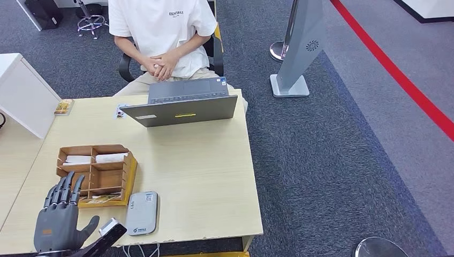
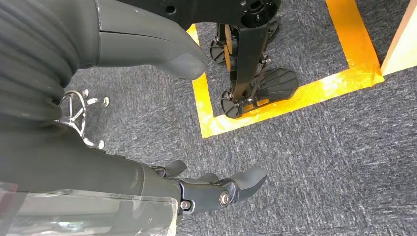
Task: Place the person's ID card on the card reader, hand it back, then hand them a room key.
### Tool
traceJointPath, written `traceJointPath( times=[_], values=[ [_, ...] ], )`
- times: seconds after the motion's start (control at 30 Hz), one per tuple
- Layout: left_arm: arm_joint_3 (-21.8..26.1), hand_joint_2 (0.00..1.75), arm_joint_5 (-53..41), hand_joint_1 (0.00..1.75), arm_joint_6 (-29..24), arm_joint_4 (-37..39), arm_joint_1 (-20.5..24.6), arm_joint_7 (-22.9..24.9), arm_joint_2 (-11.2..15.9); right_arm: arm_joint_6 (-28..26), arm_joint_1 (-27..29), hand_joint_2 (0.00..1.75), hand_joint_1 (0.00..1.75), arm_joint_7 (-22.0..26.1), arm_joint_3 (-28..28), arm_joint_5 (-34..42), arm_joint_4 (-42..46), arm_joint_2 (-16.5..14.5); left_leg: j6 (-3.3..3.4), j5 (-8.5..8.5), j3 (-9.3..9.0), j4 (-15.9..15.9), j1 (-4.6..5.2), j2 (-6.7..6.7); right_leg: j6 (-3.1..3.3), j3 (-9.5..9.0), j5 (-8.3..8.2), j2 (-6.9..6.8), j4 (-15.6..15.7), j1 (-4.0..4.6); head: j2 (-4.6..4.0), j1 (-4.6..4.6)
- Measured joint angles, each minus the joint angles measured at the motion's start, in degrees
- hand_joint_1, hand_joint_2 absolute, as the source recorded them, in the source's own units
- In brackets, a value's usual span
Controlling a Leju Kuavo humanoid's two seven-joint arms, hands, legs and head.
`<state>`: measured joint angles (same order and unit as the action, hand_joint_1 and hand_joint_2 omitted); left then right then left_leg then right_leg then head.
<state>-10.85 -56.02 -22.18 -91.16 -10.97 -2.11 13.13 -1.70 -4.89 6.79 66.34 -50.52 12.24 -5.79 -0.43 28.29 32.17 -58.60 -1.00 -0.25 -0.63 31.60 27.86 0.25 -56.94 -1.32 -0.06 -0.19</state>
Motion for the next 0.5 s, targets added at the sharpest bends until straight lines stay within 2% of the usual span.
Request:
traceJointPath(
  times=[0.5],
  values=[
    [0.49,1.75,-1.75,0.00,0.17,3.85,3.44,-0.01,-2.64,0.15,-0.07,1.75,0.00,-0.12,-0.28,-1.42,0.00,0.00,0.00,0.00,-0.01,0.00,0.00,-0.01,0.00,0.00,0.00,0.00,0.00,0.00,-0.01,0.01]
  ],
)
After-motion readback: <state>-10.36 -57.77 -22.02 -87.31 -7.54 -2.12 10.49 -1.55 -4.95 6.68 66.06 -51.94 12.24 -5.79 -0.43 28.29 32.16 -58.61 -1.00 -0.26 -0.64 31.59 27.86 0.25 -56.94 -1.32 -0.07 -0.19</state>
